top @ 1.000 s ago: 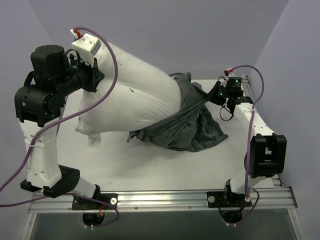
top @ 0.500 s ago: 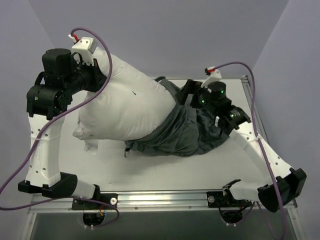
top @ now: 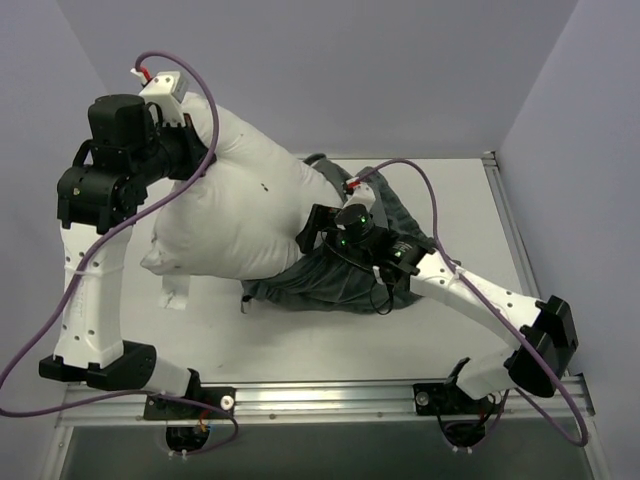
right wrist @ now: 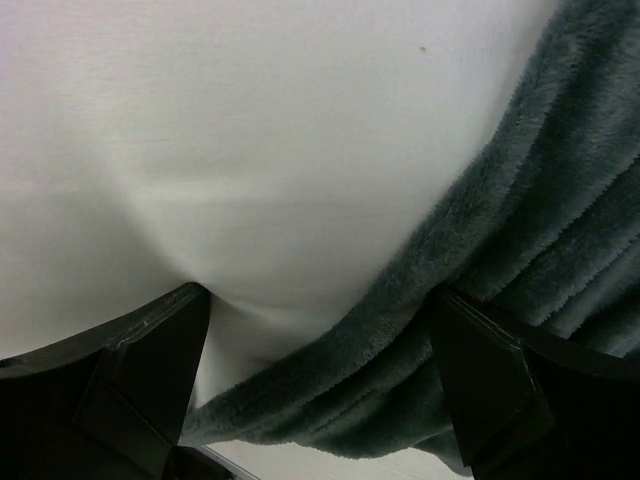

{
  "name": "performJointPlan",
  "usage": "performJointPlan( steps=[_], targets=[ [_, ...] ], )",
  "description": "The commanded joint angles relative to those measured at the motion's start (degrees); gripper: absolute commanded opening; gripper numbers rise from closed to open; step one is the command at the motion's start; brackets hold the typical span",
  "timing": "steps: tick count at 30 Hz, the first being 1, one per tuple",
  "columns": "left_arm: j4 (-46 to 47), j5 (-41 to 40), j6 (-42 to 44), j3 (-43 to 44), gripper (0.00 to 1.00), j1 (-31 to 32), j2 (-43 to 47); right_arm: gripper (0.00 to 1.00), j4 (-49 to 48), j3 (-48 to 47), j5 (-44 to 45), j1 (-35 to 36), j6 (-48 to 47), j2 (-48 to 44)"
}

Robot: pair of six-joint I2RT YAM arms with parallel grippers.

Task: Remove the pillowcase from the pillow

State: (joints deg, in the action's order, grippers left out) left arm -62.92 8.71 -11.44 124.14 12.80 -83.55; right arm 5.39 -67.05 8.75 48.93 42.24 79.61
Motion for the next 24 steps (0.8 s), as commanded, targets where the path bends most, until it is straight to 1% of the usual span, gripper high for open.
performJointPlan(
  steps=[1,2,3,4,5,6,7,8,9,10,11,12,13,14,15,16,17,18,19,20,21,22,24],
  targets=[
    [12.0,-2.6,-1.1,5.6,0.02,-1.5,0.5,0.89,3.3,2.5,4.3,1.3,5.8,1.2],
    [12.3,-3.1,-0.3,6.4,0.02,-2.4,0.1,0.86,3.5,4.2,4.6,1.3,5.8,1.1],
    [12.4,-4.8,-0.2,8.7,0.02,-3.0,-0.5,0.80,3.4,5.0,5.0,1.3,5.8,1.0],
    [12.4,-5.1,-0.3,10.3,0.02,-3.8,-2.0,0.72,3.6,5.9,5.7,1.3,5.8,0.8],
    [12.2,-5.0,-1.3,12.2,0.02,-6.0,-2.8,0.57,3.4,6.7,6.4,0.9,5.3,0.8],
    [12.0,-3.9,-2.1,15.9,0.02,-7.1,-3.5,0.47,3.4,8.0,6.3,0.5,4.9,1.0],
    [11.4,-3.0,-3.0,18.0,0.02,-8.5,-5.1,0.29,3.5,8.4,5.8,-0.1,4.5,1.5],
    [11.2,-2.0,-4.6,19.9,0.02,-11.4,-5.8,0.19,3.6,8.9,4.7,-2.0,3.6,1.8],
    [11.1,-1.2,-5.6,23.2,0.02,-12.7,-6.3,0.10,3.6,10.3,4.1,-3.2,3.1,2.0],
    [11.4,1.1,-6.5,24.6,0.02,-15.7,-7.1,0.00,3.6,11.1,3.6,-4.7,2.4,2.1],
    [11.6,2.4,-8.3,25.7,0.02,-17.6,-7.4,0.00,3.7,12.0,3.2,-7.6,1.7,2.1],
    [11.9,3.8,-9.4,26.7,0.02,-22.4,-7.6,0.00,3.8,12.8,3.5,-9.3,-0.2,2.0],
    [12.6,7.8,-10.5,28.3,0.02,-25.2,-8.0,0.00,4.6,14.2,4.3,-10.8,-1.4,1.6],
    [12.8,9.6,-13.6,29.0,0.02,-28.1,-8.2,0.00,5.2,14.7,6.2,-13.9,-2.4,1.4],
    [13.2,11.9,-15.9,29.3,0.02,-34.7,-8.4,0.00,5.5,15.4,6.5,-16.0,-4.9,1.2],
    [14.9,17.7,-18.1,28.8,0.02,-38.4,-8.6,0.00,5.6,17.1,6.3,-18.6,-5.9,0.8],
    [16.1,20.8,-23.3,28.0,0.02,-42.1,-8.7,0.00,5.2,18.2,5.7,-21.5,-7.0,0.5],
    [17.6,23.8,-26.0,27.2,0.02,-45.5,-8.7,0.00,4.6,19.1,3.4,-27.5,-8.0,0.1],
    [19.9,25.9,-27.8,26.5,0.02,-51.1,-9.2,0.00,3.3,20.0,2.5,-30.1,-9.9,-0.9],
    [21.0,29.4,-30.9,25.1,0.02,-53.3,-9.4,0.00,3.1,21.0,2.1,-32.0,-10.8,-1.3],
    [22.4,30.7,-31.5,24.5,0.02,-54.8,-9.4,0.00,2.9,20.9,1.6,-34.5,-11.7,-1.7],
    [22.7,31.4,-31.5,24.0,0.02,-56.2,-9.4,0.00,3.1,20.5,2.0,-35.2,-13.5,-2.1],
    [23.4,32.7,-30.3,22.2,0.02,-56.6,-8.8,0.00,3.9,17.8,2.8,-36.4,-15.4,-1.9]
  ],
)
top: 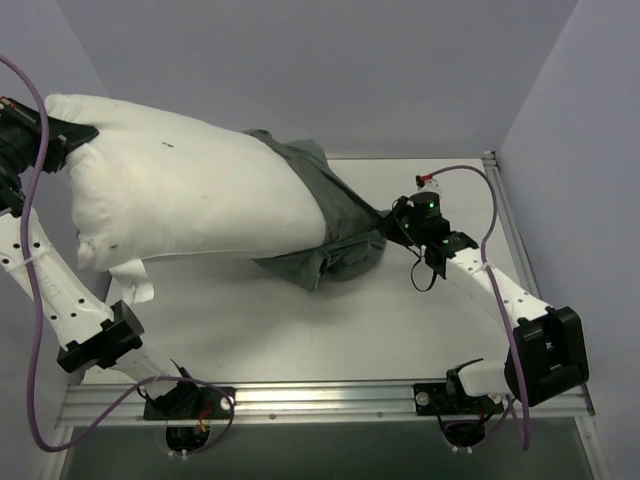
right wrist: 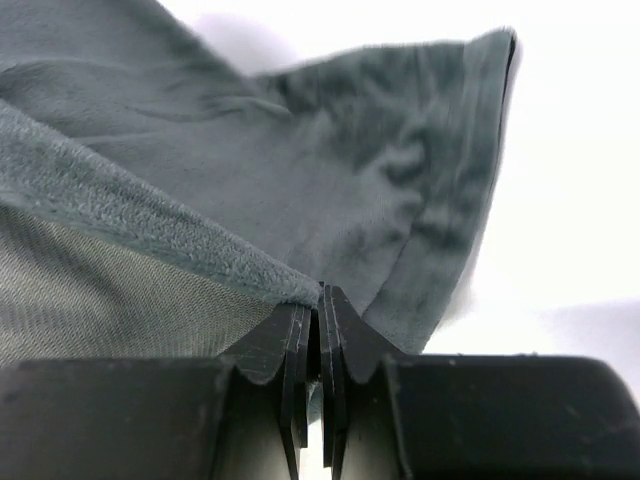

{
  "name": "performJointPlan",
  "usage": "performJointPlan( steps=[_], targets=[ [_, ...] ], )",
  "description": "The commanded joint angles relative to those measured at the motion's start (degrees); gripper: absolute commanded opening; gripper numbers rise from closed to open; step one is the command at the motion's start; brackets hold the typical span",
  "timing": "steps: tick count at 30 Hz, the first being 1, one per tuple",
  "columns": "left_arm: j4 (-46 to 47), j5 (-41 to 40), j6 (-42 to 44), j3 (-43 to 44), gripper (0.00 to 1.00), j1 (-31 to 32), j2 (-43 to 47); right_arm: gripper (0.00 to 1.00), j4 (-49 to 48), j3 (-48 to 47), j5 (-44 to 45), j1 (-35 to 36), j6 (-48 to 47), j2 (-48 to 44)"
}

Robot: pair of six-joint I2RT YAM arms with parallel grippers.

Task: Remove the pillowcase from the pillow

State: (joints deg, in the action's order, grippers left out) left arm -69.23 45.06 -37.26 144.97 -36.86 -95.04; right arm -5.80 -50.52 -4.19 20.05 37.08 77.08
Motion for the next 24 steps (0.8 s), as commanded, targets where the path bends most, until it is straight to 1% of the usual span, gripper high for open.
performJointPlan(
  steps=[1,4,5,7,8,9,10,11,12,13,15,19,22,24],
  targets=[
    [29.9,-3.3,-4.1,0.8,0.02,-7.1,3.6,0.00,15.4,0.4,15.4,-10.6,-11.1,1.3],
    [30.6,-3.1,-1.6,-1.9,0.02,-7.1,6.3,0.00,12.8,-1.0,10.3,-20.0,-13.7,3.5],
    [30.7,-3.3,-0.1,-2.7,0.02,-7.1,7.1,0.00,12.0,-1.2,6.8,-27.4,-14.1,4.2],
    [30.8,-5.2,1.0,-5.2,0.02,-7.3,8.9,0.00,10.9,-2.5,7.1,-31.6,-14.4,7.0],
    [30.9,-5.6,1.1,-5.9,0.02,-7.5,9.2,0.00,10.5,-2.6,8.7,-34.7,-14.3,7.8],
    [31.2,-5.8,1.0,-7.1,0.02,-8.4,9.4,0.00,8.6,-1.6,8.7,-36.6,-13.4,9.2],
    [31.3,-5.6,1.0,-7.6,0.02,-8.6,9.6,0.00,7.4,-0.7,7.5,-38.8,-12.8,10.0],
    [31.3,-5.5,1.1,-8.0,0.02,-8.9,9.6,0.00,6.5,-0.1,6.0,-43.8,-12.2,10.9],
    [31.4,-5.2,1.0,-8.4,0.02,-9.6,9.6,0.00,5.1,0.3,3.8,-46.0,-11.6,11.8],
    [31.4,-4.7,1.0,-9.1,0.02,-10.0,9.4,0.00,4.3,0.0,2.9,-47.7,-11.7,13.3],
    [30.9,-4.6,1.6,-9.3,0.02,-10.4,9.0,0.00,4.7,-0.7,2.9,-50.2,-11.9,13.3],
    [30.3,-5.0,3.5,-8.9,0.02,-11.1,8.5,0.00,4.0,-1.3,4.0,-51.2,-10.5,12.2],
    [30.0,-5.5,5.6,-9.3,0.02,-11.8,8.7,0.00,4.0,-2.2,2.7,-52.8,-10.1,13.7],
    [30.5,-5.9,7.1,-10.8,0.02,-11.9,9.0,0.00,3.9,-2.4,2.2,-52.6,-10.3,12.6]
  ],
)
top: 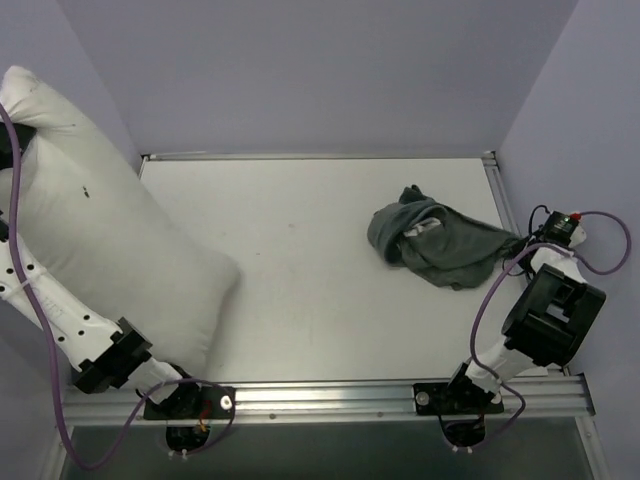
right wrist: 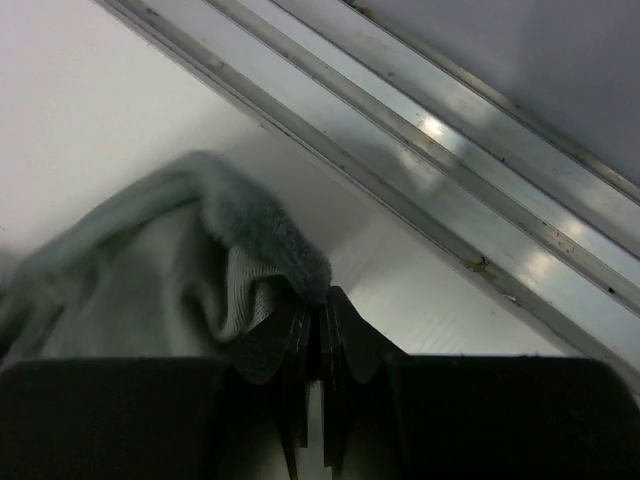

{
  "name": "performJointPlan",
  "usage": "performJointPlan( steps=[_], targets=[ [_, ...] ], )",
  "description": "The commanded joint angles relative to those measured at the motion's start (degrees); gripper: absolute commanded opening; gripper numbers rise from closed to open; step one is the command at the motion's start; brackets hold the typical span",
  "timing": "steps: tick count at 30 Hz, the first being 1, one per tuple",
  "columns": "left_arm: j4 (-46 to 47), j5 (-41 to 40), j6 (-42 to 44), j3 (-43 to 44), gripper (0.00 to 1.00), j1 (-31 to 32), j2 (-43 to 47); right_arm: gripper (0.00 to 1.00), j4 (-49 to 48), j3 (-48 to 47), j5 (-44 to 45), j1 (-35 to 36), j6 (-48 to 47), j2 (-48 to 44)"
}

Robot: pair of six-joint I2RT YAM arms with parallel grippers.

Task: Remove the pillowcase from the pillow

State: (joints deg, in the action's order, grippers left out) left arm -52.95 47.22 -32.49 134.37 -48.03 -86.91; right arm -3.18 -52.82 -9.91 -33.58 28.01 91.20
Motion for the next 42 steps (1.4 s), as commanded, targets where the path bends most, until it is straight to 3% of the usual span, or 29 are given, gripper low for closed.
performJointPlan(
  steps=[1,4,11,14,16,19,22,28,31,34,35,37,38,39,41,42],
  targets=[
    [14.8,-7.8,2.5,-1.3,0.02,-0.7,1.7,0.00,1.0,0.1,7.6,2.4,-1.2,-2.2],
    [18.3,-5.9,1.7,-8.4,0.02,0.1,4.0,0.00,1.6,-0.4,8.1,9.3,-2.9,-3.9],
    [21.7,-12.1,11.6,-18.5,0.02,13.4,11.1,0.00,6.6,-12.2,13.6,23.8,-2.7,-10.5],
    [21.7,-19.3,15.8,-17.6,0.02,21.3,11.2,0.00,9.2,-24.7,15.9,26.5,-2.4,-11.8],
    [20.9,-20.9,16.5,-16.6,0.02,25.7,9.5,0.00,12.3,-35.0,18.7,29.6,-4.7,-11.0],
    [17.8,-23.4,21.0,-16.8,0.02,33.2,7.2,0.00,14.6,-43.3,20.8,32.3,-7.7,-10.4],
    [16.2,-29.4,27.0,-23.2,0.02,42.0,7.0,0.00,15.6,-44.1,21.8,32.4,-9.1,-11.5],
    [17.3,-33.2,35.5,-39.3,0.02,52.6,6.6,0.00,17.2,-31.1,22.8,32.3,-7.7,-13.7],
    [18.7,-37.8,38.3,-43.6,0.02,53.2,4.5,0.17,17.6,-23.8,23.0,32.1,-7.4,-12.9],
    [19.5,-40.8,42.3,-46.1,0.02,53.0,1.5,0.55,17.3,-19.2,21.1,31.6,-7.2,-11.0],
    [19.5,-40.9,43.3,-46.7,0.02,53.1,0.0,0.75,18.2,-18.9,19.4,31.0,-7.1,-9.6],
    [19.1,-41.9,44.7,-47.8,0.04,53.1,-1.6,0.88,18.8,-19.0,17.7,30.9,-7.1,-8.8],
    [18.2,-42.4,45.1,-47.9,0.10,53.0,-3.3,0.97,19.1,-19.3,17.3,31.0,-7.1,-8.4],
    [17.9,-42.9,45.3,-47.7,0.27,53.0,-4.2,0.98,19.2,-19.7,16.3,31.0,-7.1,-8.5],
    [17.2,-45.0,45.9,-46.1,0.45,53.0,-6.6,1.00,19.1,-20.3,15.6,31.1,-7.1,-9.1],
    [17.1,-46.0,45.8,-45.2,0.66,53.0,-7.2,1.00,19.0,-20.6,14.8,31.2,-7.1,-9.3]
  ],
)
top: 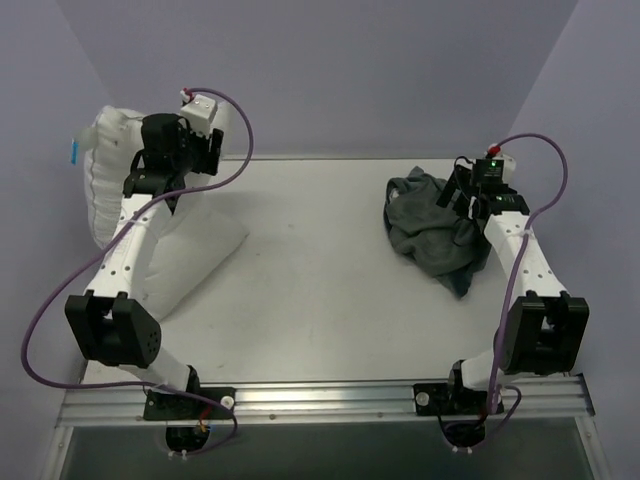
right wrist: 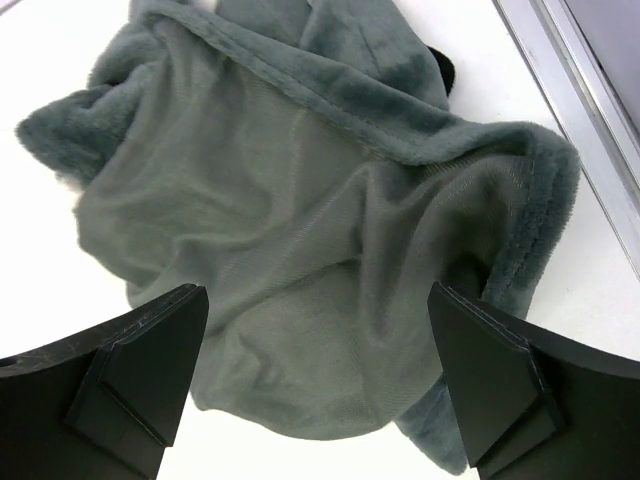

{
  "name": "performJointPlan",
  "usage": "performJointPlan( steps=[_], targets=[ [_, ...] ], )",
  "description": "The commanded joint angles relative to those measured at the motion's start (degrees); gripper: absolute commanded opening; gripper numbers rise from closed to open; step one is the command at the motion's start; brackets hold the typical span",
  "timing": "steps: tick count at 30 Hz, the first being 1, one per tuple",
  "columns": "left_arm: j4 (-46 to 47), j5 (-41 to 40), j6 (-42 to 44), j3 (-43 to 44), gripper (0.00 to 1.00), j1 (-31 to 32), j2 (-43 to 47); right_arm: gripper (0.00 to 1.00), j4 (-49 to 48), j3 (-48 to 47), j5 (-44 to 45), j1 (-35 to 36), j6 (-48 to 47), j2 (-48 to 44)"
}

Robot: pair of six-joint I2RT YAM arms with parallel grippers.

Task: Remove the pillowcase from the pillow

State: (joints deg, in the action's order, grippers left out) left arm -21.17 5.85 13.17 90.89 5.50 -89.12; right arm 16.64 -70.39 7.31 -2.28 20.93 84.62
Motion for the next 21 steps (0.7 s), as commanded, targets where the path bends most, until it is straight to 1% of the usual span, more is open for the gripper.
performJointPlan(
  steps=[1,2,3,4,6,8,10,11,12,14,16,19,21],
  targets=[
    [-14.7,-5.3,-0.6,-0.5,0.76,-0.5,-5.4,1.00,-0.8,-3.6,-2.7,0.0,0.0,-3.0],
    [-14.6,-8.5,-0.9,2.5,0.86,-0.5,-6.1,1.00,-0.6,-3.9,-3.0,0.0,0.1,-3.5],
    [-14.4,-10.0,-1.3,4.1,0.96,-0.5,-6.2,1.00,-0.5,-4.2,-3.4,0.1,0.1,-3.8],
    [-14.2,-11.3,-1.6,5.8,0.94,-0.4,-6.2,1.00,-0.3,-4.4,-4.1,0.2,0.0,-4.0],
    [-13.4,-13.9,-0.8,11.0,0.94,-0.3,-6.1,1.00,0.1,-4.9,-4.2,0.4,-0.1,-4.9],
    [-13.0,-16.6,2.7,14.9,0.94,1.6,-5.3,1.00,0.1,-4.8,-4.3,0.8,-0.2,-5.8],
    [-12.3,-19.0,7.2,16.0,0.94,3.7,-4.5,1.00,0.1,-4.4,-4.7,1.1,-0.2,-6.0],
    [-11.6,-20.3,8.5,16.0,0.94,6.2,-3.4,1.00,0.1,-4.3,-5.0,1.1,-0.2,-6.0],
    [-11.0,-22.2,10.3,15.2,0.94,7.1,-2.6,1.00,0.1,-4.3,-5.1,1.1,-0.2,-6.0],
    [-9.9,-22.3,10.3,14.9,0.94,8.6,-1.0,1.00,0.2,-4.2,-5.5,1.2,-0.3,-6.0],
    [-10.2,-22.6,8.3,16.0,0.94,8.5,-0.6,1.00,0.3,-4.5,-5.6,1.2,-0.4,-5.8],
    [-9.9,-26.0,8.4,18.4,0.94,8.0,-1.7,1.00,1.8,-5.6,-6.2,1.2,-0.9,-5.3],
    [-10.1,-26.5,8.5,20.2,0.94,7.4,-3.1,1.00,2.3,-6.2,-5.8,1.3,-1.2,-5.0]
  ],
)
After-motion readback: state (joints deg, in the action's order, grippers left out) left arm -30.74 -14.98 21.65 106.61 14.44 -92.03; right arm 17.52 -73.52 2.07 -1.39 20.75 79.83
